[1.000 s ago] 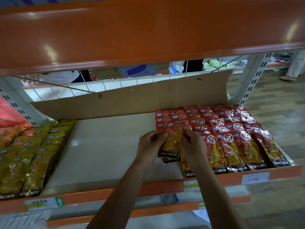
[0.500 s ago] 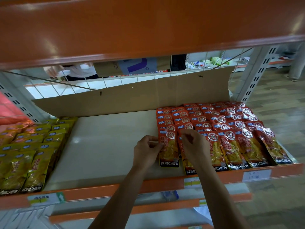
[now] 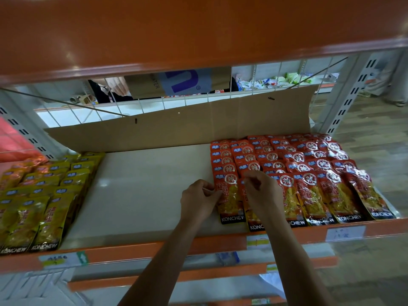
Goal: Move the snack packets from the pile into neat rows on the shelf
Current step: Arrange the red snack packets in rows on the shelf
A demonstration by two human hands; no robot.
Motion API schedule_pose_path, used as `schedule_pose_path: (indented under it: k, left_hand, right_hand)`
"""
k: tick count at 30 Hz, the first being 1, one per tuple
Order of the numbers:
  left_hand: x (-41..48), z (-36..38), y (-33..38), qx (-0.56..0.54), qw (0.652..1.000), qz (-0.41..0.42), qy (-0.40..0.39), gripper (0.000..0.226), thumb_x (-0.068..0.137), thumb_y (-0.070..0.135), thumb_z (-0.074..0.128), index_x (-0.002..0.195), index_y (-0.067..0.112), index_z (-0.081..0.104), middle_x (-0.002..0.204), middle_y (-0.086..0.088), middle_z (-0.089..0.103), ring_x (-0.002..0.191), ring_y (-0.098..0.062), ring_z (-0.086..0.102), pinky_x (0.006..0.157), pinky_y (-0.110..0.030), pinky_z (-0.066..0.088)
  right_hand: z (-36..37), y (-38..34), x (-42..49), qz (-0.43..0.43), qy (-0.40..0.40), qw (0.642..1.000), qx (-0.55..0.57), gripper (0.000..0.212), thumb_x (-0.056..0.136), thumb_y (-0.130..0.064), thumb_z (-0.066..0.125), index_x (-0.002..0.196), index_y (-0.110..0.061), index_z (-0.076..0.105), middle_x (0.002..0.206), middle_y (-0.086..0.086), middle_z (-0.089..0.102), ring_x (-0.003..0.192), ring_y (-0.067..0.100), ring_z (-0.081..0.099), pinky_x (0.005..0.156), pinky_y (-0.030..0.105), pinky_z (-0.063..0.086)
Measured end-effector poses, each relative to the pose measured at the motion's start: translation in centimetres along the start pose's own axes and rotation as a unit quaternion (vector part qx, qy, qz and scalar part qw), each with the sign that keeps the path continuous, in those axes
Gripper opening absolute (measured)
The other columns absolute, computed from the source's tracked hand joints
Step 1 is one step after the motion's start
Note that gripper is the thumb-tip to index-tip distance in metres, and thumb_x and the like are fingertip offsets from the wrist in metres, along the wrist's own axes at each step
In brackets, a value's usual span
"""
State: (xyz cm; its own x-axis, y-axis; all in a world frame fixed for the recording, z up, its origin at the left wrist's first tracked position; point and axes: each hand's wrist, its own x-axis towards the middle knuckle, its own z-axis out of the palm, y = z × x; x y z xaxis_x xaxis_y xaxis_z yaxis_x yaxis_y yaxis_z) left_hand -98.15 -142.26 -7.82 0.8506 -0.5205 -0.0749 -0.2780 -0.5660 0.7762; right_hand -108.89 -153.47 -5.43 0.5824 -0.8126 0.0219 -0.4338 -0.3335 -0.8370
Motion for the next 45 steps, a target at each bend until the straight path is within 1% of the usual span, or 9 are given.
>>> schedule_pose_path:
  k: [4, 9, 14, 18, 24, 30, 33, 38, 45]
  left_hand:
    - [-0.3, -0.3, 0.1, 0.043, 0.999, 0.013, 0.01, 0.027, 0.087, 0.042, 0.066, 0.101, 0.019, 0.066, 0.094, 0.007, 0.069, 0.083, -0.005, 0.062, 0.075, -0.02, 0.048]
    - [-0.7, -1.4, -0.1, 0.043, 0.998, 0.025, 0.045, 0.02, 0.091, 0.036, 0.06, 0.1, 0.02, 0.068, 0.095, 0.007, 0.071, 0.083, -0.007, 0.064, 0.071, -0.017, 0.043]
    - [-0.8, -4.1, -1.7, 0.076, 0.991, 0.075, 0.081, 0.021, 0.092, 0.035, 0.059, 0.104, 0.019, 0.067, 0.1, 0.006, 0.07, 0.093, -0.01, 0.065, 0.081, -0.022, 0.047]
    - [-1.6, -8.0, -4.6, 0.11, 0.978, 0.113, 0.134, 0.024, 0.091, 0.03, 0.062, 0.107, 0.014, 0.068, 0.102, -0.001, 0.07, 0.094, -0.019, 0.065, 0.081, -0.026, 0.047]
    - [-4.3, -17.4, -11.6, 0.144, 0.962, 0.076, 0.217, 0.033, 0.083, 0.035, 0.056, 0.102, 0.013, 0.07, 0.095, -0.006, 0.072, 0.089, -0.029, 0.065, 0.071, -0.034, 0.053]
    - [-7.8, -27.9, -20.0, 0.182, 0.943, 0.052, 0.275, 0.033, 0.085, 0.035, 0.052, 0.103, 0.013, 0.068, 0.092, -0.01, 0.07, 0.086, -0.034, 0.062, 0.073, -0.036, 0.05]
    - [-9.2, -32.6, -24.1, 0.196, 0.938, 0.034, 0.284, 0.04, 0.082, 0.035, 0.051, 0.112, 0.013, 0.065, 0.099, -0.011, 0.07, 0.091, -0.036, 0.061, 0.076, -0.039, 0.051]
    - [-11.1, -38.7, -29.8, 0.211, 0.923, 0.0, 0.322, 0.045, 0.087, 0.039, 0.051, 0.119, 0.01, 0.064, 0.111, -0.011, 0.069, 0.101, -0.035, 0.061, 0.084, -0.04, 0.051]
    - [-11.9, -45.5, -36.2, 0.206, 0.911, -0.083, 0.347, 0.047, 0.094, 0.04, 0.054, 0.134, 0.014, 0.053, 0.13, -0.008, 0.059, 0.122, -0.031, 0.049, 0.096, -0.038, 0.041]
  right_hand:
    - [-0.1, -0.5, -0.2, -0.008, 0.005, 1.0, -0.023, 0.023, 0.097, -0.018, 0.052, 0.117, -0.018, 0.064, 0.107, 0.002, 0.067, 0.087, 0.017, 0.063, 0.069, 0.024, 0.049]
    - [1.2, -2.1, -0.9, -0.053, 0.003, 0.998, -0.039, 0.023, 0.096, -0.012, 0.051, 0.114, -0.013, 0.066, 0.11, 0.002, 0.067, 0.087, 0.008, 0.057, 0.07, 0.016, 0.041]
    - [4.7, -4.1, -2.5, -0.097, -0.013, 0.994, -0.053, 0.016, 0.088, -0.011, 0.057, 0.098, -0.013, 0.07, 0.096, 0.006, 0.07, 0.092, 0.022, 0.064, 0.075, 0.032, 0.05]
    - [8.9, -6.8, -4.4, -0.136, -0.058, 0.985, -0.083, 0.027, 0.092, -0.015, 0.056, 0.118, -0.015, 0.065, 0.118, 0.001, 0.066, 0.111, 0.018, 0.059, 0.092, 0.027, 0.045]
    - [17.5, -12.6, -9.8, -0.194, -0.126, 0.968, -0.101, 0.031, 0.093, -0.019, 0.055, 0.123, -0.019, 0.062, 0.126, -0.002, 0.062, 0.118, 0.02, 0.053, 0.098, 0.025, 0.037]
    - [27.4, -19.0, -16.7, -0.235, -0.164, 0.955, -0.08, 0.023, 0.09, -0.017, 0.058, 0.11, -0.012, 0.068, 0.113, 0.01, 0.068, 0.108, 0.032, 0.058, 0.089, 0.033, 0.041]
    - [31.6, -22.1, -20.1, -0.253, -0.179, 0.949, -0.048, 0.02, 0.09, -0.019, 0.062, 0.107, -0.013, 0.07, 0.108, 0.01, 0.07, 0.105, 0.031, 0.06, 0.082, 0.032, 0.04]
    - [37.6, -25.9, -24.2, -0.291, -0.229, 0.928, -0.032, 0.026, 0.087, -0.016, 0.065, 0.113, -0.012, 0.068, 0.112, 0.007, 0.069, 0.109, 0.027, 0.059, 0.088, 0.028, 0.039]
    - [46.2, -30.8, -27.0, -0.319, -0.28, 0.904, -0.047, 0.035, 0.091, -0.033, 0.063, 0.119, -0.011, 0.064, 0.121, 0.006, 0.064, 0.113, 0.025, 0.055, 0.09, 0.027, 0.038]
